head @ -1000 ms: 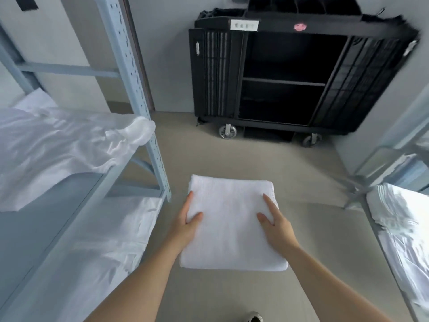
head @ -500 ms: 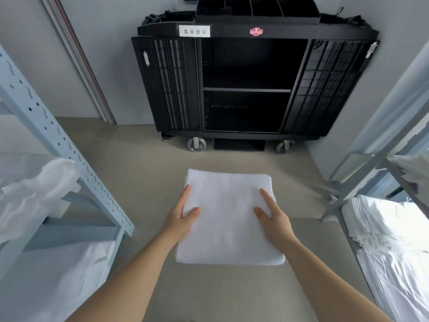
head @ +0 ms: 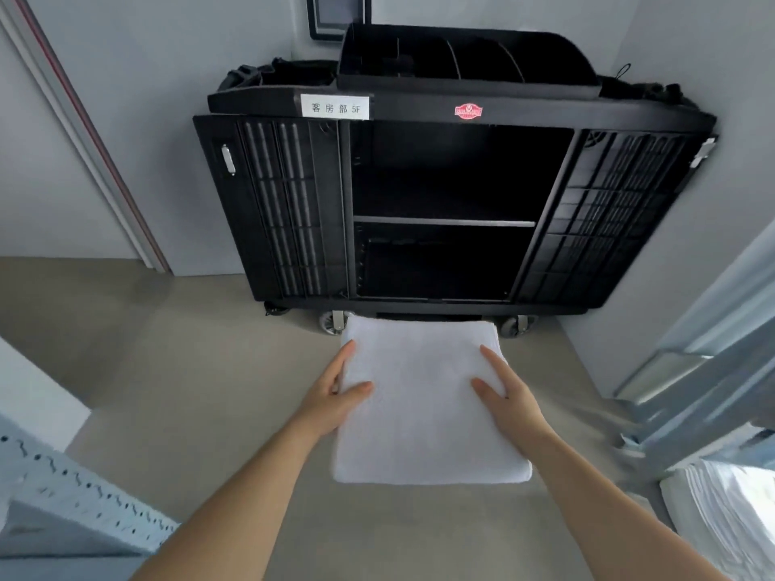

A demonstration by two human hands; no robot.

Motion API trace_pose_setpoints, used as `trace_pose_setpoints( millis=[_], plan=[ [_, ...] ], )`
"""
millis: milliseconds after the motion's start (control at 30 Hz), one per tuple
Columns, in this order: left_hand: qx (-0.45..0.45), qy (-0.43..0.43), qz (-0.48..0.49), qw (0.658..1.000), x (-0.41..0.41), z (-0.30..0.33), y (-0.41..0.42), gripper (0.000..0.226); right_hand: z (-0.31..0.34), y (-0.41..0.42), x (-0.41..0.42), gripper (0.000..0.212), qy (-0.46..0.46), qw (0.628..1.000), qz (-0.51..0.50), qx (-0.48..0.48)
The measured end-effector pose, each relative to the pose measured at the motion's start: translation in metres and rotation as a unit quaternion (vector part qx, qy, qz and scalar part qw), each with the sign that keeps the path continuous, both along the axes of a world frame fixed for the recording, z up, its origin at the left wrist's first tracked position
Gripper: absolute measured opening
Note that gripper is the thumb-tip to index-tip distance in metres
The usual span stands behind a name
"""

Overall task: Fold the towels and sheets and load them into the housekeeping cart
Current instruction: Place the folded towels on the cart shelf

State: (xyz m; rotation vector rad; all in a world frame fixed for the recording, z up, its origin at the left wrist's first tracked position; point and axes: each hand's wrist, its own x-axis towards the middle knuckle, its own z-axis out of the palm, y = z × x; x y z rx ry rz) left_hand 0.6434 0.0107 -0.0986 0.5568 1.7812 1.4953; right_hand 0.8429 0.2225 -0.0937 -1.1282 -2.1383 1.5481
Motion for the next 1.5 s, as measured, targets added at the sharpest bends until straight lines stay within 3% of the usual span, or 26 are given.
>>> trace_pose_setpoints(
  millis=[300,633,933,1233,1500],
  plan=[
    [0.021,-0.055,-0.019,0.998,-0.126,0.014,0.107,0.063,0.011,0.111,-0.119,0.053,0.021,0.997,-0.013,-0.078],
    [0.016,-0.038,-0.016,0.999,-0.234,0.003,0.263,0.066,-0.007,0.281,-0.225,0.048,0.08,0.989,0.003,-0.127],
    [-0.029,-0.011,0.0,1.0,-0.341,-0.001,0.411,0.068,-0.013,0.44,-0.33,0.061,0.088,0.974,0.075,-0.196],
    [-0.027,0.003,0.003,1.0,-0.453,-0.045,0.493,0.071,-0.044,0.534,-0.444,0.068,0.096,0.964,0.137,-0.206],
    [-0.015,0.08,-0.022,0.996,-0.58,-0.071,0.582,0.075,-0.086,0.614,-0.565,0.072,0.154,0.971,0.135,-0.122]
  ],
)
